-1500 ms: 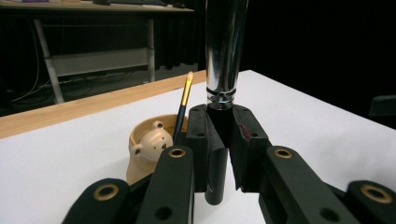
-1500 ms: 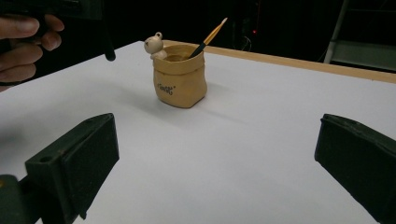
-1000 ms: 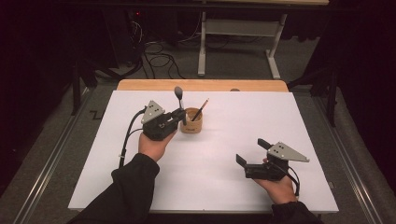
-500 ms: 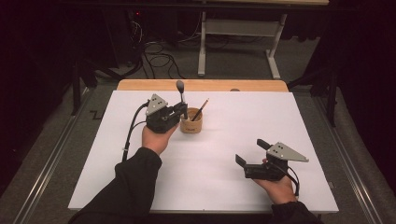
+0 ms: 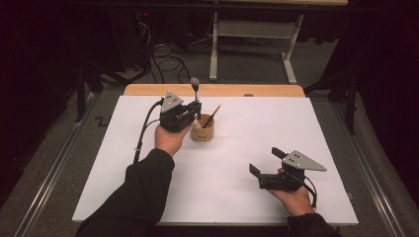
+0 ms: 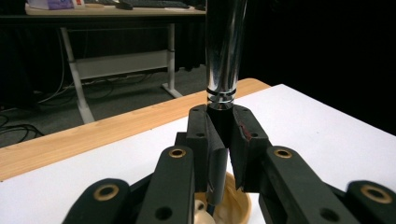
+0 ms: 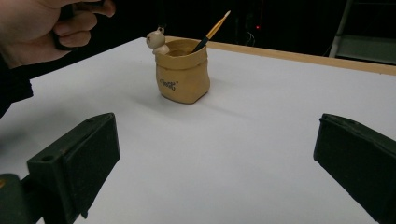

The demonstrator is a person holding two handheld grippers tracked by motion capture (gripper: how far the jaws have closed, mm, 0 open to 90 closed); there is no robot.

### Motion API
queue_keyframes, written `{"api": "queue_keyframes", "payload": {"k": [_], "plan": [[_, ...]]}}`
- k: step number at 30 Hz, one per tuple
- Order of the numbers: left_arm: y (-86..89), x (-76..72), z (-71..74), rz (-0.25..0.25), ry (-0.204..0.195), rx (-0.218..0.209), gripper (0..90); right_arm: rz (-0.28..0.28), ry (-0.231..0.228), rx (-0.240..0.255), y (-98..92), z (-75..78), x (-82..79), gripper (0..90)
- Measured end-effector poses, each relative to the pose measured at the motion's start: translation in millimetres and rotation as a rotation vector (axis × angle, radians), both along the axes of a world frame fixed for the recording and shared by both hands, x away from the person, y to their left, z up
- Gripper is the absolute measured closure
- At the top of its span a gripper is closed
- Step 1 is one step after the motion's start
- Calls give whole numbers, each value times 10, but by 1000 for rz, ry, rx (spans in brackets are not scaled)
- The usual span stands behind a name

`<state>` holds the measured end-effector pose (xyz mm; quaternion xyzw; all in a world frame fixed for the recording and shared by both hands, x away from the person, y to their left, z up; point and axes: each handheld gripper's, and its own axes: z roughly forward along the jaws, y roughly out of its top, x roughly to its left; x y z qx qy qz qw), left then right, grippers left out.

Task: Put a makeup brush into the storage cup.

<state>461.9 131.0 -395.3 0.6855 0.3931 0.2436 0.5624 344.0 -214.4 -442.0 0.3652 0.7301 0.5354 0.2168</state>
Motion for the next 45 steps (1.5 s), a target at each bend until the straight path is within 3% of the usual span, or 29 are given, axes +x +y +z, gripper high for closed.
{"api": "queue_keyframes", "payload": {"k": [15,45], "plan": [[16,175,-70,32,30,2,792,2,7,-2,7,-14,3,10],[44,206,-345,40,115,13,791,15,12,-8,13,-28,14,17]]}}
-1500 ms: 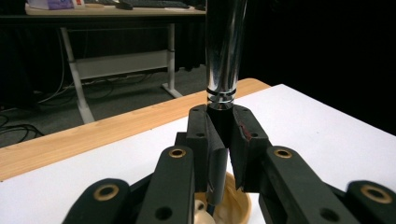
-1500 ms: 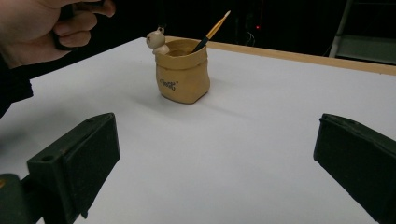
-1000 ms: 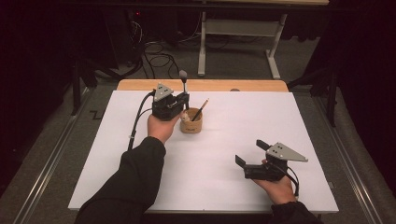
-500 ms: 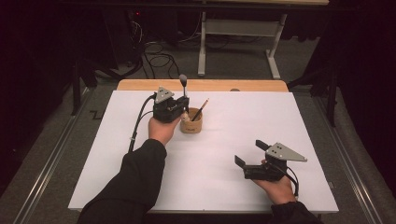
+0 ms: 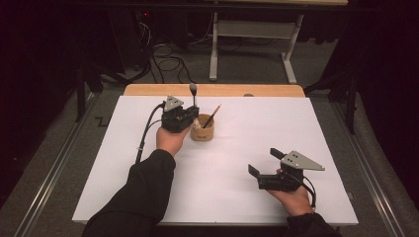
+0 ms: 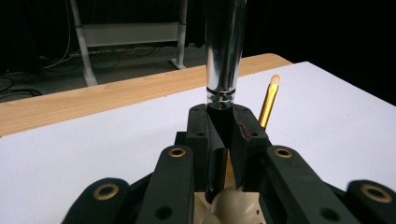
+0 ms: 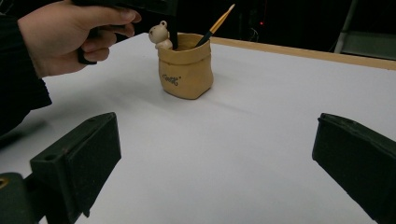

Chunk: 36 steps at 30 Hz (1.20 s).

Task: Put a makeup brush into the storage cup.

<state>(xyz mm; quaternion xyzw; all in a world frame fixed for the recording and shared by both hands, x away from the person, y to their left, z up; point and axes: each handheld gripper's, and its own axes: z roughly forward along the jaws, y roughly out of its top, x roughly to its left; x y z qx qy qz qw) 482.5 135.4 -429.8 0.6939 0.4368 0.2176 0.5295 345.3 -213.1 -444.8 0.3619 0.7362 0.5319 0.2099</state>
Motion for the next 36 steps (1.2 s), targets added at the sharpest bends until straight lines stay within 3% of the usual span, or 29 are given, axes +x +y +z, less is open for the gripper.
{"api": "queue_keyframes", "payload": {"k": [12,16,20,36], "plan": [[5,2,-38,-3,13,4,777,3,4,-4,4,-5,2,21],[33,-1,2,-5,6,-29,522,4,4,-5,6,-7,4,21],[46,0,-4,-6,13,-25,433,4,6,-6,9,-10,4,21],[41,-32,24,-8,20,-11,421,4,0,-6,11,0,-5,22]]}}
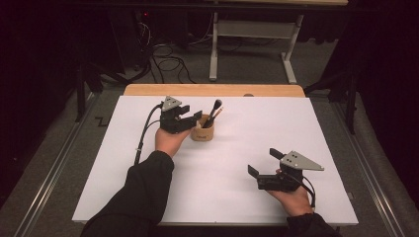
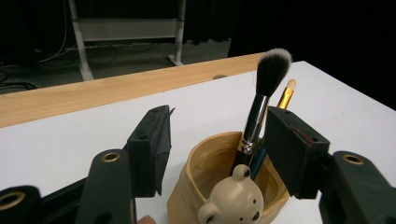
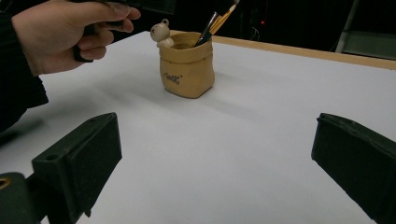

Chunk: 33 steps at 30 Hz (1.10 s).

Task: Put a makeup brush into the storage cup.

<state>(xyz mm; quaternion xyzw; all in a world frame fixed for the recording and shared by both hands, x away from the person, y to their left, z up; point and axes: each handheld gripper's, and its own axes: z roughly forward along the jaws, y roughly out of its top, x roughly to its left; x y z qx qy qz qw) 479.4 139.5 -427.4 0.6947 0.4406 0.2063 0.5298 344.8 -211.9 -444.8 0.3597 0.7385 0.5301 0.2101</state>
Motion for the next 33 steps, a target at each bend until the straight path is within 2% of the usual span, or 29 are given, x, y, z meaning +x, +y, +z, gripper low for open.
{"api": "queue_keyframes", "payload": {"k": [21,25,33], "plan": [[12,-79,58,-13,-15,21,402,0,-2,-2,1,4,-3,22],[36,-103,50,-10,-8,23,396,0,-4,-2,1,6,-3,22],[102,-184,48,-8,-11,25,346,1,-4,0,2,10,-4,22]]}}
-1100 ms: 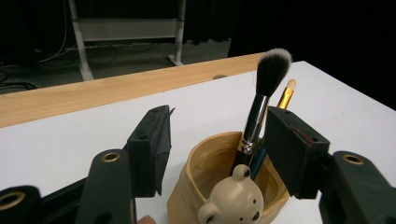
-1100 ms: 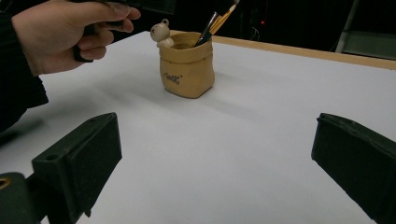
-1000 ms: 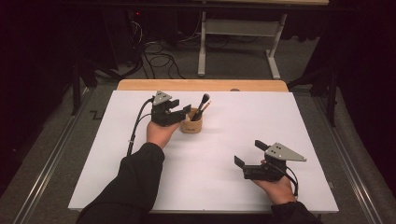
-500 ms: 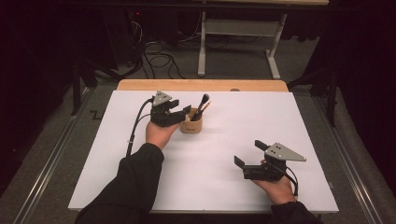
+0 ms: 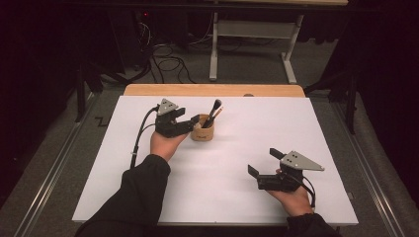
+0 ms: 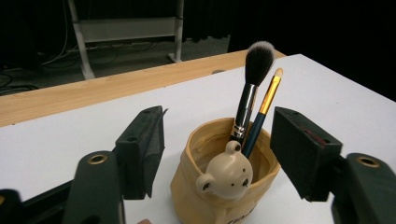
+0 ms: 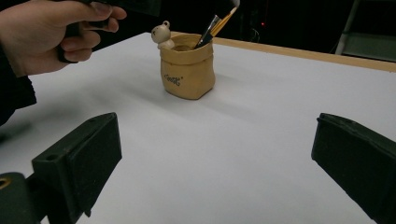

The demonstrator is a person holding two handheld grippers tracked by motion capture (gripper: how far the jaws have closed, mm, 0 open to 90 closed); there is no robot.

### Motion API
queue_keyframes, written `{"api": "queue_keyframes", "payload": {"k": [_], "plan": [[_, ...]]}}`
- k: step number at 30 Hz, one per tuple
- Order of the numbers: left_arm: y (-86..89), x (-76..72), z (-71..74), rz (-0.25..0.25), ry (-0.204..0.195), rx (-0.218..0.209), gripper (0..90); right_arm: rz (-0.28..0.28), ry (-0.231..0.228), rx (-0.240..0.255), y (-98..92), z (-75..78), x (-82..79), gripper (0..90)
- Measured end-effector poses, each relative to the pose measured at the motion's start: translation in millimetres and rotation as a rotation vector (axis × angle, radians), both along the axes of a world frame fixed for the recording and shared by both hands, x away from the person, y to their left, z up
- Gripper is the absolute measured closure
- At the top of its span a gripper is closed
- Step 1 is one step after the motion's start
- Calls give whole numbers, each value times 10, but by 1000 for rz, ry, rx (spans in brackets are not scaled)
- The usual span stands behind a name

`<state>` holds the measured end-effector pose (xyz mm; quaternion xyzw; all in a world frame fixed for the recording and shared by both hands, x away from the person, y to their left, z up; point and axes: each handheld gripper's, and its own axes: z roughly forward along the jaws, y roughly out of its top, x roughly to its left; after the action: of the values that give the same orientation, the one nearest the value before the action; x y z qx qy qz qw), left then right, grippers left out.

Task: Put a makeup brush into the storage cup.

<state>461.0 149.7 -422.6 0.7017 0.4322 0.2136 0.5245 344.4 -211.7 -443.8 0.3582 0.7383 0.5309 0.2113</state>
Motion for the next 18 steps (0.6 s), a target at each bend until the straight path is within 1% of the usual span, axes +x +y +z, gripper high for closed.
{"api": "queue_keyframes", "payload": {"k": [4,7,10,12,18], "plan": [[53,-43,-3,3,3,-5,345,1,-2,-1,4,3,-1,22],[81,-76,-5,3,6,5,336,2,-3,1,6,5,-1,22],[106,-108,-13,0,9,2,327,2,-2,0,6,4,2,22],[122,-140,-25,2,3,-3,331,2,-2,1,5,4,3,22],[156,-206,-79,-6,14,2,313,0,0,-2,-2,1,21,22]]}}
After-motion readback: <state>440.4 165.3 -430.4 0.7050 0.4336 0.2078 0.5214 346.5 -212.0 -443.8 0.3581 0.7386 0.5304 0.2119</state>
